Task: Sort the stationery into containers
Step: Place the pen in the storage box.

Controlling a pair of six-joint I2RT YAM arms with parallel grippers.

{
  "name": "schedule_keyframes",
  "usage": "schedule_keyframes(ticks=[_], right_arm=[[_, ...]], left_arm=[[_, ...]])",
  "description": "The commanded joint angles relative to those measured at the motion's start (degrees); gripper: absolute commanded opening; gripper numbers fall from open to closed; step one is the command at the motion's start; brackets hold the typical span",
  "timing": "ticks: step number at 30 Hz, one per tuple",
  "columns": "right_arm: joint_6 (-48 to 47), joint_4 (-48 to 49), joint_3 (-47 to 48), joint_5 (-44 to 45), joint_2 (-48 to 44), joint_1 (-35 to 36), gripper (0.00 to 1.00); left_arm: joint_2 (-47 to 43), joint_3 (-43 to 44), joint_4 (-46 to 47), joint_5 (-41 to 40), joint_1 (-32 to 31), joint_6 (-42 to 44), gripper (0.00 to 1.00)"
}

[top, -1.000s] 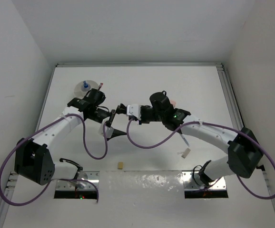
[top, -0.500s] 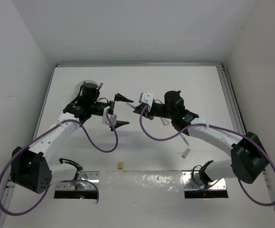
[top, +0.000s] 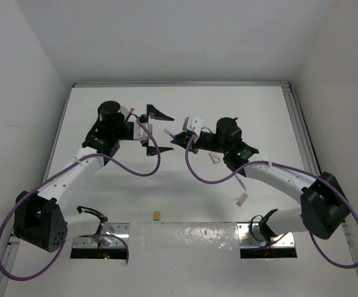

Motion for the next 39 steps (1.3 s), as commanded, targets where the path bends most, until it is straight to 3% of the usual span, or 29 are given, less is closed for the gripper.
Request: schedule_keyframes(ticks=[1, 4, 5, 6, 8, 11, 24, 29, 31, 32, 34, 39], right_arm=[[6.7, 10.7, -1.1, -1.8, -1.4, -1.0, 0.0], [14.6, 21.1, -3.7, -1.5, -1.0, -2.1, 0.0], [16.2, 26.7, -4.4, -1.3, -0.8, -2.2, 0.0], [19.5, 29.1, -5.2, -1.0, -0.2, -2.5, 0.0], [21.1, 32.5, -4.9, -1.0, 0.6, -2.7, 0.0], [21.8, 34.1, -4.3, -1.5, 2.0, -2.6, 0.0], [20.4, 32.2, -3.0, -2.1, 2.5, -2.3, 0.0], [20.2, 31.2, -2.3, -2.3, 2.5, -2.2, 0.0], [19.3, 30.3, -1.7, -2.7, 2.6, -1.9, 0.0], [19.1, 29.6, -1.6, -2.8, 2.5, -1.8, 0.0], [18.9, 29.5, -1.5, -2.8, 2.5, -1.6, 0.0], [18.6, 29.2, -1.4, -2.7, 2.1, -1.5, 0.0]], left_arm=[[0.5, 2.7, 6.1, 1.2, 0.9, -11.5, 0.98], [1.0, 2.6, 10.0, 1.8, 1.3, -21.7, 0.85], [1.6, 2.5, 13.5, 1.3, 1.2, -29.4, 0.77], [1.9, 2.4, 15.5, -0.8, 1.4, -33.9, 0.6], [2.5, 0.6, 25.6, -3.3, 2.0, -48.4, 0.47], [1.9, -2.7, 36.5, -8.8, 2.5, -57.7, 0.5], [1.9, -4.2, 40.5, -13.1, -1.2, -58.6, 0.49], [2.5, -3.9, 34.7, -15.4, -3.1, -55.0, 0.5], [2.9, -4.0, 34.5, -17.2, -3.3, -55.4, 0.47], [3.0, -4.1, 35.8, -17.3, -3.4, -56.0, 0.35], [3.0, -4.1, 36.5, -17.6, -3.6, -56.0, 0.25], [3.1, -3.7, 34.6, -16.8, -3.9, -54.3, 0.23]])
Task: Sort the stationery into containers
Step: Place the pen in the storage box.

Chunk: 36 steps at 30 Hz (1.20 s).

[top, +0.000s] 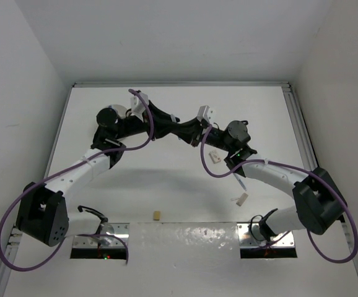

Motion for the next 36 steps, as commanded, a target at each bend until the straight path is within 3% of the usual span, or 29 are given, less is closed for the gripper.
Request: schedule_keyframes(ticks=[1, 3, 5, 7, 8, 10, 12, 13, 16, 17, 18, 25, 31, 36], right_arm=[[-0.9, 2.1, 2.5, -1.9, -0.6, 0.6, 0.0], [-0.9, 2.0, 2.8, -1.9, -0.5, 0.6, 0.0], [-0.9, 1.3, 3.2, -1.9, -0.4, 0.7, 0.0], [-0.4, 0.4, 3.7, -1.4, -0.1, 0.6, 0.02], [-0.3, -0.8, 4.0, -1.2, 0.0, 0.7, 0.09], [-0.4, -1.8, 4.2, -0.7, 0.2, 0.6, 0.33], [-0.9, -2.1, 3.6, -0.1, 0.0, 0.6, 0.44], [-1.2, -2.4, 3.4, 0.9, 0.0, 0.7, 0.61], [-2.7, -4.9, 2.8, 3.0, -0.4, 0.6, 0.76], [-3.5, -5.7, 2.8, 3.3, -0.4, 0.6, 0.93], [-3.8, -6.5, 2.9, 3.7, -0.4, 0.7, 0.99], [-5.0, -9.0, 0.9, 8.0, -1.4, 0.5, 0.99], [-6.5, -10.7, -0.1, 10.0, -2.7, -0.3, 0.99], [-6.8, -9.0, -2.6, 11.2, -4.0, -1.7, 0.99]], left_arm=[[0.2, 0.6, -1.1, -0.9, -0.5, 1.9, 0.23], [0.1, 0.8, -1.7, -0.6, -0.4, 2.2, 0.18], [-0.3, 0.8, -2.4, -1.4, -0.5, 2.8, 0.0], [-0.6, 0.7, -2.9, -1.8, -0.2, 3.7, 0.0], [-0.7, 0.9, -2.9, -1.8, 0.0, 3.9, 0.0], [-1.0, 1.2, -4.7, -2.3, 0.6, 5.4, 0.0], [-1.1, 1.6, -6.8, -3.8, 1.6, 7.1, 0.0], [-1.3, 1.8, -8.5, -4.5, 2.0, 8.7, 0.0], [-1.8, 2.2, -11.3, -7.0, 3.4, 12.2, 0.0], [-1.8, 2.6, -12.3, -7.4, 3.9, 13.5, 0.0], [-2.0, 2.9, -13.3, -7.4, 4.1, 14.8, 0.0], [-7.9, 1.0, -22.4, -17.7, 6.6, 25.5, 0.0], [-10.8, -3.4, -23.7, -28.3, 12.8, 25.5, 0.0], [-7.9, -5.7, -20.7, -27.9, 17.1, 28.9, 0.0]])
